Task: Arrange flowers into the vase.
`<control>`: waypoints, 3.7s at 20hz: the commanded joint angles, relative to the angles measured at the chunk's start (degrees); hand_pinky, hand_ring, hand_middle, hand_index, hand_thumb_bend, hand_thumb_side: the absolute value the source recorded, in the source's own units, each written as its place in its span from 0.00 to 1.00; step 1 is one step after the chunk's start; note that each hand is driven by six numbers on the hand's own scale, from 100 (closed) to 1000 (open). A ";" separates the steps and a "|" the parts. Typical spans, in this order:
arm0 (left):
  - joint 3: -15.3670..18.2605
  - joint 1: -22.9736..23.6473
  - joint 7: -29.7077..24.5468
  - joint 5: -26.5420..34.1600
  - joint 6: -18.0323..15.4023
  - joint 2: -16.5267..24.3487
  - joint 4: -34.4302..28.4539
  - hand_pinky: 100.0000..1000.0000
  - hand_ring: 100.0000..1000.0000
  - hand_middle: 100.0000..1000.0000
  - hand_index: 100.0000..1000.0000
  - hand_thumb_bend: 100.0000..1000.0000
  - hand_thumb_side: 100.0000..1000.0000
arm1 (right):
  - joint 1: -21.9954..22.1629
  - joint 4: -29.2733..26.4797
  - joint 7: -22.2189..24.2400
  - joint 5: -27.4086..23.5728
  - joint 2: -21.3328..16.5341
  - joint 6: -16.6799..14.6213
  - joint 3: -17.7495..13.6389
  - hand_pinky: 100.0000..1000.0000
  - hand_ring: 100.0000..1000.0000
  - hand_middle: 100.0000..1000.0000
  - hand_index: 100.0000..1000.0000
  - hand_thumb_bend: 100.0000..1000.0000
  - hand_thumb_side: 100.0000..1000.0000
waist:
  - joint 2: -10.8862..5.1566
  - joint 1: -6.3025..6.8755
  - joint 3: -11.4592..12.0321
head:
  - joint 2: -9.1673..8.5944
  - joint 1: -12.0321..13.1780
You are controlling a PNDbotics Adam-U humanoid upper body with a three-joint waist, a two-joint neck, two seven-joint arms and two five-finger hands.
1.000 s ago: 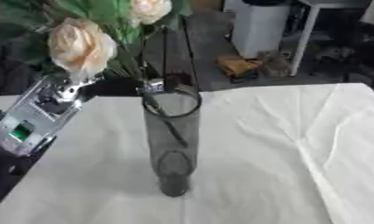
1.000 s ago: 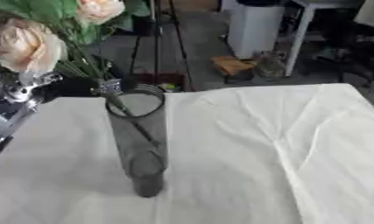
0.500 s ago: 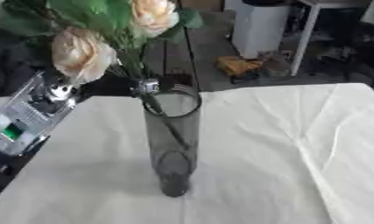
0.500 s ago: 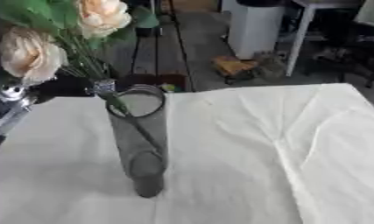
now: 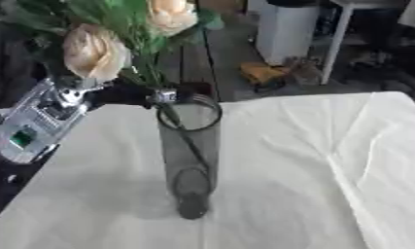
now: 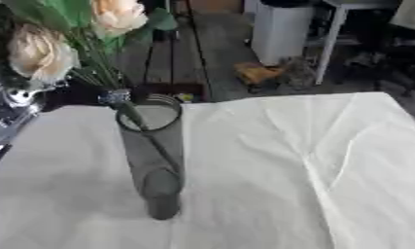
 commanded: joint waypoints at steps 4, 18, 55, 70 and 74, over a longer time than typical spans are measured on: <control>1.37 -1.31 -0.85 -1.69 -1.17 0.65 -0.08 0.72 0.71 0.68 0.68 0.63 0.62 | -0.48 -0.08 0.16 -0.38 -1.19 -0.12 -0.38 0.64 0.69 0.69 0.82 0.00 0.67 | -0.77 -0.03 0.13 | 0.19 -0.10; 2.66 0.96 3.04 -2.79 -1.83 1.30 -3.98 0.72 0.72 0.68 0.70 0.79 0.60 | -0.43 -0.02 0.07 -0.32 -0.85 -0.17 -0.51 0.64 0.69 0.69 0.82 0.00 0.67 | -0.46 -0.33 0.35 | -0.06 -0.22; 11.24 19.86 17.61 -0.35 -3.76 5.58 -19.70 0.71 0.74 0.71 0.69 0.75 0.59 | -0.08 0.09 -0.57 -0.18 0.07 -0.26 -1.18 0.64 0.68 0.69 0.83 0.00 0.68 | 0.36 -1.26 1.53 | -1.22 -0.95; 24.51 36.08 28.04 -4.08 -25.08 3.04 -27.37 0.75 0.79 0.76 0.74 0.86 0.70 | 0.40 -0.31 -1.11 0.18 0.31 -0.42 -1.77 0.64 0.69 0.69 0.83 0.00 0.67 | 1.41 -1.25 2.60 | -1.33 -1.92; 26.93 38.79 29.03 -6.34 -27.43 1.77 -27.37 0.82 0.81 0.78 0.77 1.00 0.78 | 0.46 -0.41 -1.23 0.29 0.45 -0.46 -1.87 0.64 0.69 0.69 0.83 0.00 0.68 | 1.73 -1.15 3.17 | -1.48 -1.95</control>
